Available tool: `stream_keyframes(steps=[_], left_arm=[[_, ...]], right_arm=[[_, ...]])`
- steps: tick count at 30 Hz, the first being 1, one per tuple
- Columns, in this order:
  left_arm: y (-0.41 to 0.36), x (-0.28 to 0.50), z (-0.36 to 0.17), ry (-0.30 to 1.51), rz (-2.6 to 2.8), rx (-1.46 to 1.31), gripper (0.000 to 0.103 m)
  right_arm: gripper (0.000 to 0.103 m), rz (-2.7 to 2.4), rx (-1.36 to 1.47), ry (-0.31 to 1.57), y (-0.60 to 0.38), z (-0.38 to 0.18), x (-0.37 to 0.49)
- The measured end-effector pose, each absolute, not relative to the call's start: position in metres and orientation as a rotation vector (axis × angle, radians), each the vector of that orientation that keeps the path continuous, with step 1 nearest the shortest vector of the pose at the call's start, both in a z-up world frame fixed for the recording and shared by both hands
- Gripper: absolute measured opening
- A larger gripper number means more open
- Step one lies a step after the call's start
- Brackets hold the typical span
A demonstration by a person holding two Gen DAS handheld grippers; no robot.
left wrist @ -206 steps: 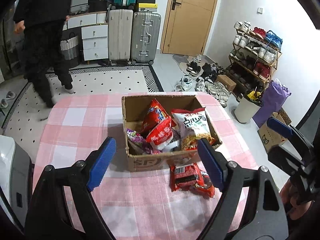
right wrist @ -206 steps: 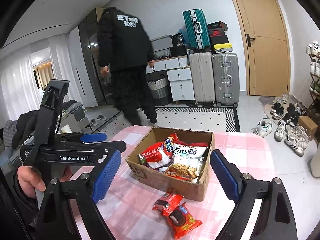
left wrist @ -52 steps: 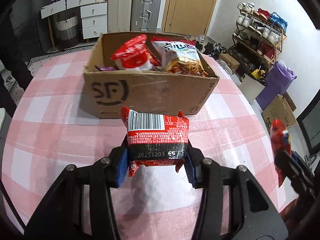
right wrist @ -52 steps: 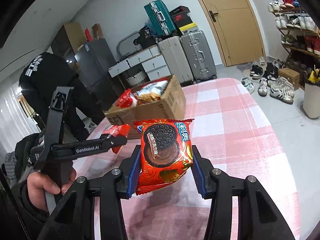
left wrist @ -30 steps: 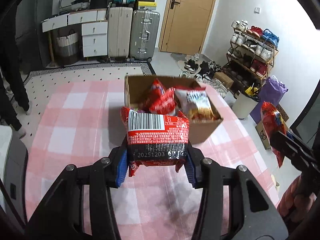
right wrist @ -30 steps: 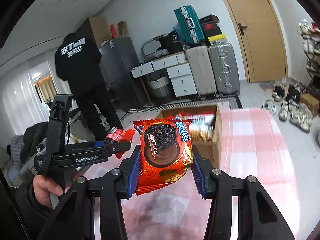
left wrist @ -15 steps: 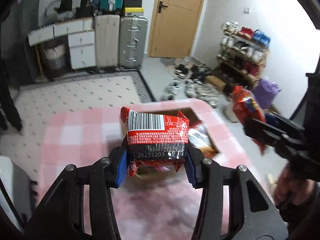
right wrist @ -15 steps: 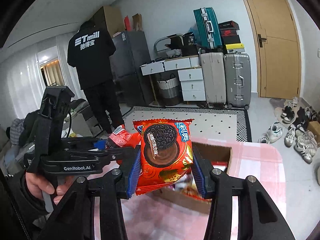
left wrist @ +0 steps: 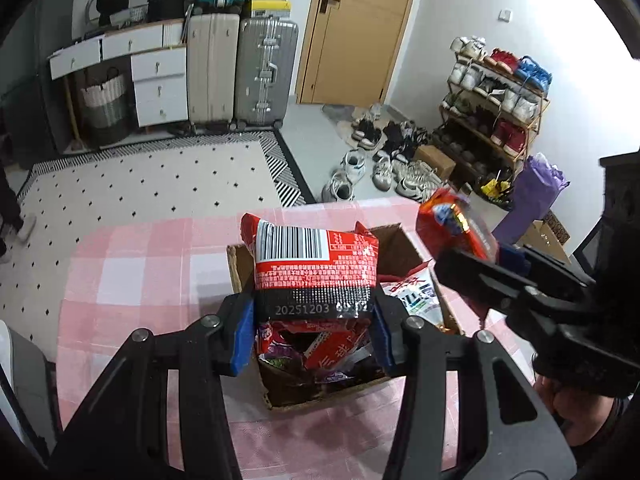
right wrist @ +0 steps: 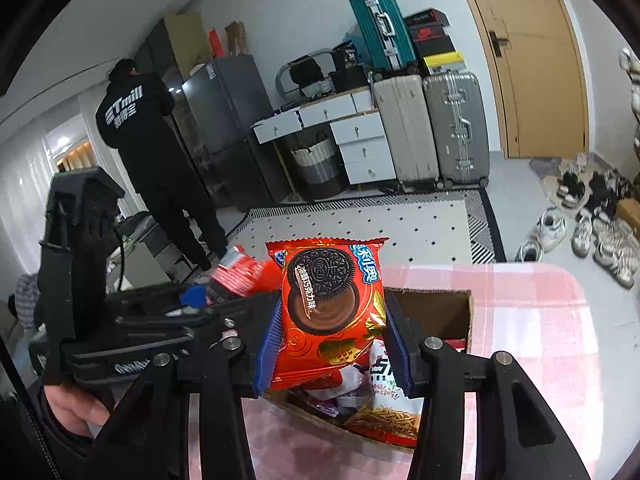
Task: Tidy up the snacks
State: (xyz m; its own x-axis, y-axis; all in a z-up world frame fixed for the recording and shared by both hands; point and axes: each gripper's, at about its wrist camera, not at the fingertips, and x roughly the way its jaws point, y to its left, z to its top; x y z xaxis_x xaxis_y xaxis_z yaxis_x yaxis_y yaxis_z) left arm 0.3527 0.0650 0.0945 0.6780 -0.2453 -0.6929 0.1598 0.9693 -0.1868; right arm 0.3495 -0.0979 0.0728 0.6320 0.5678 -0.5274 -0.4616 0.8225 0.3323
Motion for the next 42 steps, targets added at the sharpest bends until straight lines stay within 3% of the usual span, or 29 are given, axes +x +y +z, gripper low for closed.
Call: stream_keyframes(steps=[13, 15, 18, 20, 24, 42], left_arm=[[0.038, 0.393, 0.047, 0.882, -0.279, -0.128, 0.044], [0.034, 0.402, 0.038, 0.907, -0.298, -0.134, 0.045], [0.026, 0.412, 0.026, 0.947, -0.319, -0.127, 0.053], [0.023, 0.416, 0.021, 0.964, -0.318, -0.110, 0.062], [0.023, 0.412, 0.020, 0.940, -0.322, -0.112, 0.082], [0.040, 0.359, 0.061, 0.845, -0.270, -0.094, 0.082]], right_arm=[[0.047, 0.527, 0.119, 0.725, -0.093, 0.033, 0.379], [0.052, 0.519, 0.118, 0.738, -0.094, 0.026, 0.381], [0.061, 0.511, 0.125, 0.740, -0.097, 0.021, 0.382], [0.073, 0.502, 0.132, 0.726, -0.103, 0.021, 0.378], [0.076, 0.494, 0.156, 0.692, -0.118, 0.024, 0.368], [0.083, 0.507, 0.173, 0.589, -0.143, 0.063, 0.312]])
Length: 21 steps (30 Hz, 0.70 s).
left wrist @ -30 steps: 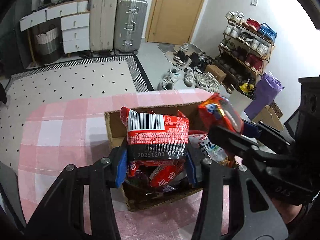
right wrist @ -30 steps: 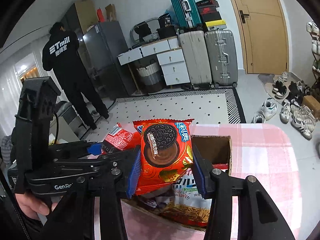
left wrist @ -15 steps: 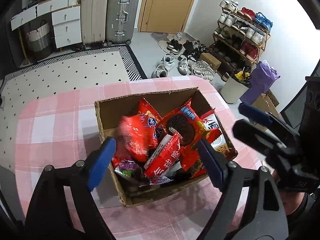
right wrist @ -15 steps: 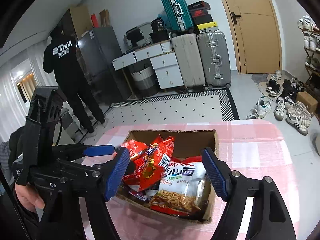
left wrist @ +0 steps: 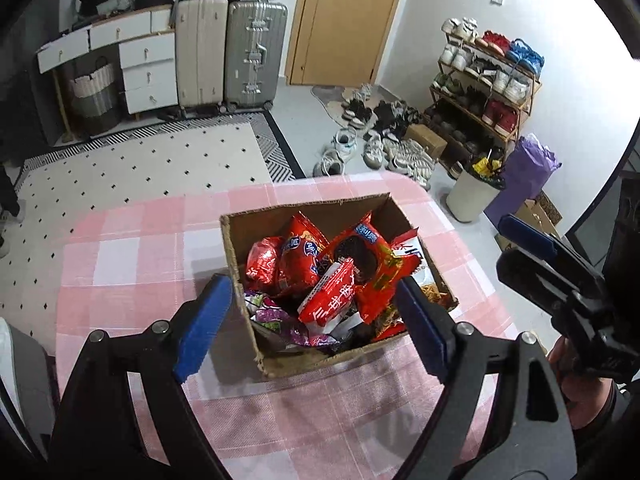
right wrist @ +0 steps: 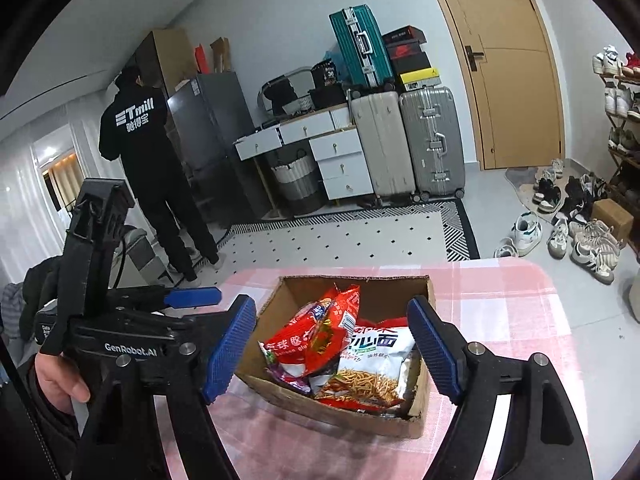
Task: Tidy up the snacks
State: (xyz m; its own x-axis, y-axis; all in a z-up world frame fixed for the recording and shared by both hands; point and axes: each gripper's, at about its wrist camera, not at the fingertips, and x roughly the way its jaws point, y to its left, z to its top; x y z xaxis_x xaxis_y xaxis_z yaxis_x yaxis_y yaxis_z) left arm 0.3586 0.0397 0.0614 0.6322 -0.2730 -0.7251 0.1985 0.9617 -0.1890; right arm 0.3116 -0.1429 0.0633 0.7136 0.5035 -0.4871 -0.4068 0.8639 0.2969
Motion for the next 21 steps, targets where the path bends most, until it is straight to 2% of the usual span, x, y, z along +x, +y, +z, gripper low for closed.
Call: stream_keyframes(steps=[7, 14, 17, 18, 21], left_arm=[[0.043, 0.320, 0.083, 0.767, -0.184, -0.089, 0.083], [0.044, 0.269, 0.096, 0.702, -0.151, -0.118, 0.088], [0.044, 0.245, 0.099, 0.652, -0.129, -0.112, 0.093], [0.044, 0.235, 0.099, 0.625, -0.115, -0.109, 0.101], [0.047, 0.208, 0.095, 0.551, -0.076, -0.118, 0.102]], right_arm=[[0.086, 0.509, 0.127, 0.542, -0.144, 0.083, 0.281], [0.095, 0.495, 0.092, 0.474, -0.159, 0.092, 0.230], [0.098, 0.493, 0.107, 0.455, -0.167, 0.090, 0.212], [0.098, 0.491, 0.109, 0.451, -0.169, 0.087, 0.204], [0.098, 0.459, 0.106, 0.447, -0.175, 0.073, 0.187]])
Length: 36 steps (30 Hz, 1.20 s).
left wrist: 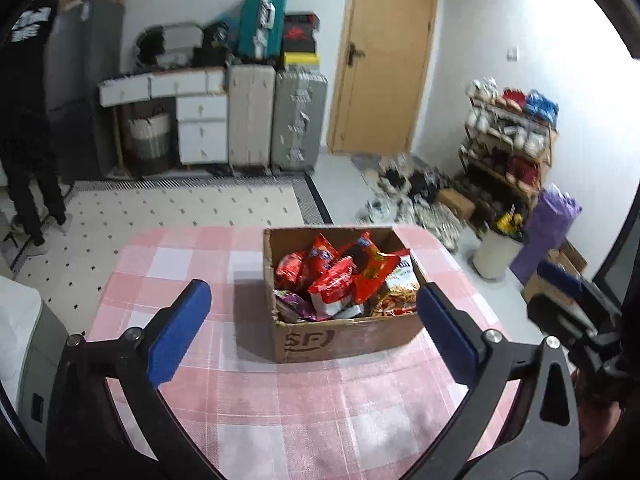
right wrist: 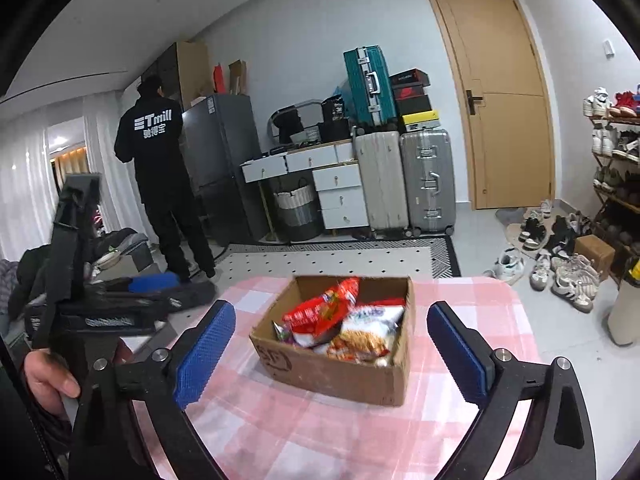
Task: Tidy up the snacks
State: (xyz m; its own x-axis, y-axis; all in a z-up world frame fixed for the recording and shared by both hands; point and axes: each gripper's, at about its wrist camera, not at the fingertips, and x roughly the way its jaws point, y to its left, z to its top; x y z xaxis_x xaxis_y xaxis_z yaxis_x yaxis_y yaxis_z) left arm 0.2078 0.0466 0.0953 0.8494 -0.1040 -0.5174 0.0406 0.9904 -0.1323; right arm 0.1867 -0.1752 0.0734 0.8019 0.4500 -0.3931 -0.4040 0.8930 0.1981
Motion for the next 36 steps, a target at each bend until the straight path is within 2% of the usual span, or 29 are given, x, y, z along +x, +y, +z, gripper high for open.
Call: stream_keyframes(steps=[8, 19, 30, 36], left_arm=[[0.052, 0.150, 0.056, 0.416, 0.038, -0.109, 0.102], [0.056, 0.107, 0.001, 0.397, 0.082, -0.060, 0.102], [0.058, 0.082, -0.039, 0.341, 0.105, -0.041, 0.102], [0.061, 0.086, -0.047, 0.360, 0.114, -0.042, 0.102]], right_arm=[[0.098, 0.394, 0.091, 0.353, -0.188, 0.033, 0.135], [0.099, 0.344, 0.065, 0.345, -0.197, -0.015, 0.087], [0.099, 0.317, -0.017, 0.277, -0.188, -0.035, 0.063], [0.099, 0.312, 0.009, 0.325, -0.193, -0.035, 0.079]])
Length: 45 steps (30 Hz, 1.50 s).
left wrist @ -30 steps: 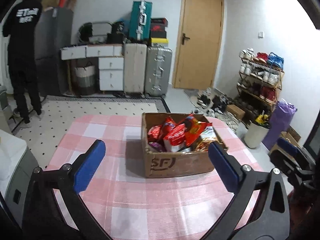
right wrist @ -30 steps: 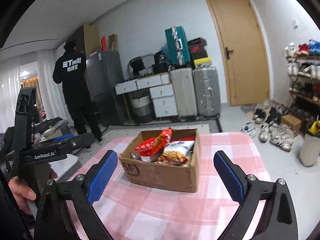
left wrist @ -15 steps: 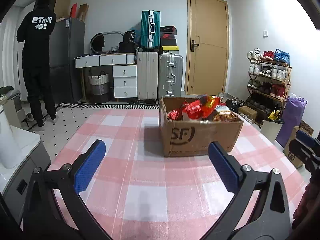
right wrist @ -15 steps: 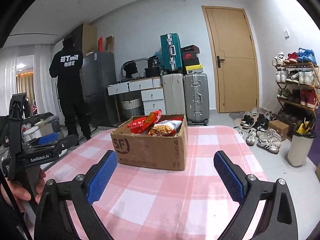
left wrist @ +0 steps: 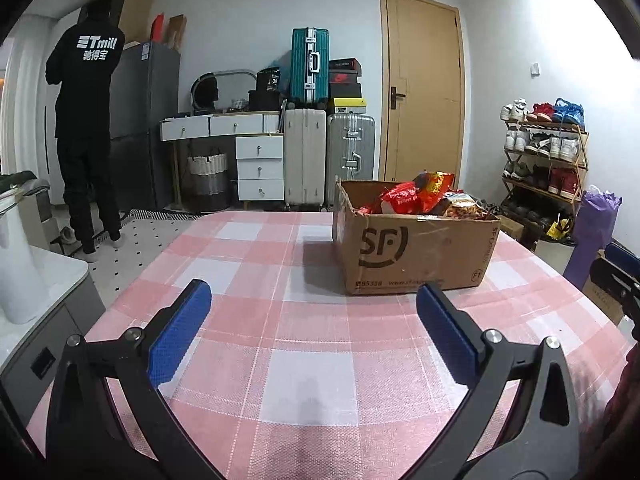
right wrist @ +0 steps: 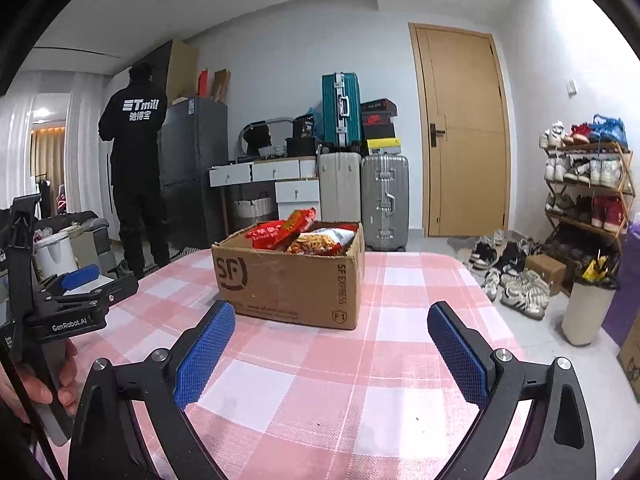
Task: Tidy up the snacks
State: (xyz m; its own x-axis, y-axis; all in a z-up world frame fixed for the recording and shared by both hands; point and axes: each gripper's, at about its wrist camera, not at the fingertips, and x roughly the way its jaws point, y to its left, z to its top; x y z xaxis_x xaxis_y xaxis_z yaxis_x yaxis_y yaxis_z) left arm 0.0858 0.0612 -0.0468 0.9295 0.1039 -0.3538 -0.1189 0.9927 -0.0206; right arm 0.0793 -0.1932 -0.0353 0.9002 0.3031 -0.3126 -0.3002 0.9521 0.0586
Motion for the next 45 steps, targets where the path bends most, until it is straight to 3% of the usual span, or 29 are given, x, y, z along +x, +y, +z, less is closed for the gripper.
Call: stream_keyframes(steps=[5, 45], left_arm=[[0.051, 0.083, -0.045, 0.338, 0.106, 0.009, 0.102], [0.055, 0.083, -0.048, 0.323, 0.115, -0.021, 0.102]], right_arm=[[0.102, 0.314, -0.022, 0.342, -0.186, -0.038, 0.085], [0.103, 0.321, -0.039, 0.349, -0.180, -0.046, 0.092]])
